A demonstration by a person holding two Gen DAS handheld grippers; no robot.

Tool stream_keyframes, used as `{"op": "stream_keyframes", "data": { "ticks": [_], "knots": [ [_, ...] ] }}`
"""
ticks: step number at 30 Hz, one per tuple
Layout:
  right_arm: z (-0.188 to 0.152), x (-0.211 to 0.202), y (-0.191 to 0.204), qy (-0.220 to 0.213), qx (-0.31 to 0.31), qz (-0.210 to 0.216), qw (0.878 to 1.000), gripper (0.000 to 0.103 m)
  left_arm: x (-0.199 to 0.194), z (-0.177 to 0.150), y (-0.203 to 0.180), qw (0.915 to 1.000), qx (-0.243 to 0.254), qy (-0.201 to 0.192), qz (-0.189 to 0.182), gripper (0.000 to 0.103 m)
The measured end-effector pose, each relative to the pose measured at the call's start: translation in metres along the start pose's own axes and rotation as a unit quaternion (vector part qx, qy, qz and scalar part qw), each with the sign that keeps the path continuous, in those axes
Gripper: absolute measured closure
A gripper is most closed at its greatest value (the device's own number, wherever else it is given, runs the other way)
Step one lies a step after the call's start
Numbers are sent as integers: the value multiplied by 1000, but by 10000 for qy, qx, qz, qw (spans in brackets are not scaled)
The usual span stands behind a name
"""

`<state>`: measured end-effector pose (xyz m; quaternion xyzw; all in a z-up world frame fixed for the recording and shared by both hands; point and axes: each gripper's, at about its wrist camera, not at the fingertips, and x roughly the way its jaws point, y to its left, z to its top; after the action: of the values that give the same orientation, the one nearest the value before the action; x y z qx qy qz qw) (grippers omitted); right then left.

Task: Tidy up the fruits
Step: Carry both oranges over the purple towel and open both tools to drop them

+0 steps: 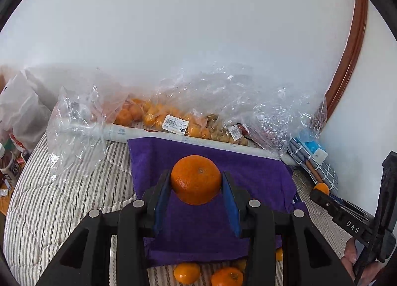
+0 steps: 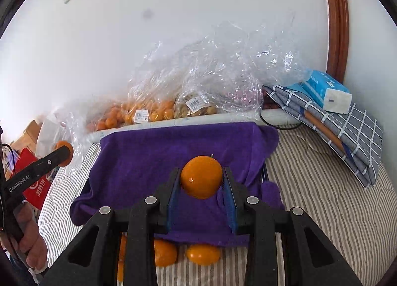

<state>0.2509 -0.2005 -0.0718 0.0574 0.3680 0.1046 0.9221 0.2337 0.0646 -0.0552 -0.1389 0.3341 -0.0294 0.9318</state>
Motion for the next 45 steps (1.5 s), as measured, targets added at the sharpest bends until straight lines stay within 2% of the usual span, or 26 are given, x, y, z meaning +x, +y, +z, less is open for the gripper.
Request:
{"op": "stream_keyframes", "data": {
  "ticks": [7,19,28,37,45],
  "knots": [
    [8,39,-1,68,-53,5,10000,70,34,-6,13,9997,-126,195,64,64],
    [-17,91,-10,503,-138,-40,9986,70,70,-25,24,9976,-157,653,164,64],
    [-27,97,-3,642,-310,-80,9974,70,73,-30,15,9971,37,746,172,64],
    [-28,103,-6,827,-225,-124,9962,70,86,-35,19,9944,-60,1039,156,64],
    [-29,103,-4,837,-318,-167,9958,70,87,-38,15,9936,41,1120,160,64]
  ]
}}
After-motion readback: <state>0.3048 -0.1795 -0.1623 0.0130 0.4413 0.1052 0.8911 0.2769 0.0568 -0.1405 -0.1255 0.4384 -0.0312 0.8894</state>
